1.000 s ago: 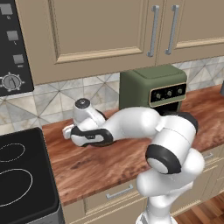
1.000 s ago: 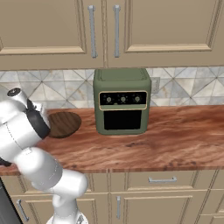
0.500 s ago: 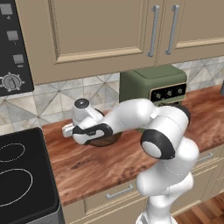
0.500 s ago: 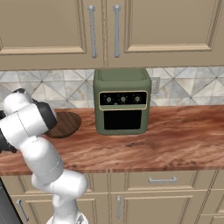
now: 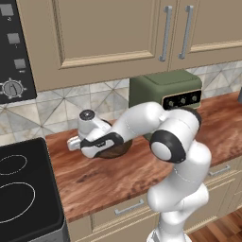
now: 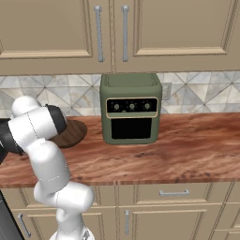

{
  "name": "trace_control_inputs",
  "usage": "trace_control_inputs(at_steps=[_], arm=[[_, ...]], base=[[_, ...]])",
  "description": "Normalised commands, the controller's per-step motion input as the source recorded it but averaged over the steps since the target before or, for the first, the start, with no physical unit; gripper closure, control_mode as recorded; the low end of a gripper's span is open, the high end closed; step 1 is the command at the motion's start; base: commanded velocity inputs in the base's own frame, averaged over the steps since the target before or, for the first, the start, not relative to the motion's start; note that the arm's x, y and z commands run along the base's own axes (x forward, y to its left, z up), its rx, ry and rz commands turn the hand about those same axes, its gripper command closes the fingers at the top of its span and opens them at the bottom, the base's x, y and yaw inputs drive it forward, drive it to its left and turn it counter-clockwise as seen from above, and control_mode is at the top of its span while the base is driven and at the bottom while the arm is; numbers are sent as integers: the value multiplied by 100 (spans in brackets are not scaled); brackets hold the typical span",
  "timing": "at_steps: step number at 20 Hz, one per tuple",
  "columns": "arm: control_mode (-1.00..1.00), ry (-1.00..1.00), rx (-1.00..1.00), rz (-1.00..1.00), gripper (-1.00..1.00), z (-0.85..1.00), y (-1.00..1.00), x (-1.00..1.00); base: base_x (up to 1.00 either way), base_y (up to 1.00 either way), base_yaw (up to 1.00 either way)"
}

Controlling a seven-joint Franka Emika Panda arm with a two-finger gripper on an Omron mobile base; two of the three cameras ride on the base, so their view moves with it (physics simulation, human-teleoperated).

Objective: Pick the cup and bowl from the counter and place them on the counter next to the sink.

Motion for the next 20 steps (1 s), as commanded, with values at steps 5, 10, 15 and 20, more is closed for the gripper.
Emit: trace_control_inputs(at_steps=[5,10,15,20], arm=[[-100,0,0,0,-100,-20,-5,0],[-100,0,0,0,-100,-6,-5,0],[-100,0,0,0,-100,-3,0,0],[-100,0,0,0,-100,-9,0,0]], base=[[0,0,0],[0,0,0],[0,0,0],[0,0,0]])
